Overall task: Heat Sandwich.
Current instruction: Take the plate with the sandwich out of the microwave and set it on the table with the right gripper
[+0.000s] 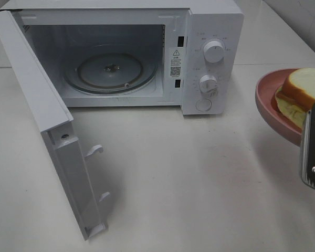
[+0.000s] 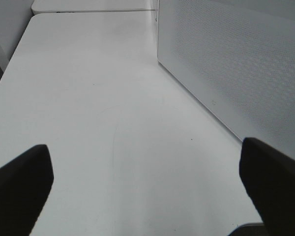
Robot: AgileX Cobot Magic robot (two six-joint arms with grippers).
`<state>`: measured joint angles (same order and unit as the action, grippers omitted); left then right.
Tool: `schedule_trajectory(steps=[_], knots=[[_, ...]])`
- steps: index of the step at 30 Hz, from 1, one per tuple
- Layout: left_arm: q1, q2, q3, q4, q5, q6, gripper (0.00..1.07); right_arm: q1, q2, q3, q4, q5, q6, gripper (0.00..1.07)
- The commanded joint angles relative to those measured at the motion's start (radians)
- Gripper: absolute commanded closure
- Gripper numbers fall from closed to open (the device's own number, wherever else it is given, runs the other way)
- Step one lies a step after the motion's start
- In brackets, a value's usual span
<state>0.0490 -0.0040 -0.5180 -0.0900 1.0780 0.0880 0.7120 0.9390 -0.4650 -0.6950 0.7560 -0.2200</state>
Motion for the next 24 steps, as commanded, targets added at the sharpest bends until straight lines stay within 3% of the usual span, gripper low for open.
schedule_trajectory(steps=[1, 6, 12, 24], knots=[[0.002, -0.008, 0.001, -0.005, -0.011, -0.004, 0.09, 0.002, 0.014, -0.001, -0.070, 0.038, 0.093, 1.07], [0.002, -0.008, 0.001, -0.005, -0.011, -0.004, 0.09, 0.002, 0.107, -0.001, -0.173, 0.088, 0.274, 1.06], [0.002, -0.008, 0.001, -0.005, -0.011, -0.004, 0.09, -0.001, 0.208, -0.024, -0.204, 0.102, 0.410, 1.06], [0.002, -0.008, 0.001, -0.005, -0.011, -0.004, 0.09, -0.001, 0.492, -0.207, -0.213, 0.137, 0.678, 1.06]])
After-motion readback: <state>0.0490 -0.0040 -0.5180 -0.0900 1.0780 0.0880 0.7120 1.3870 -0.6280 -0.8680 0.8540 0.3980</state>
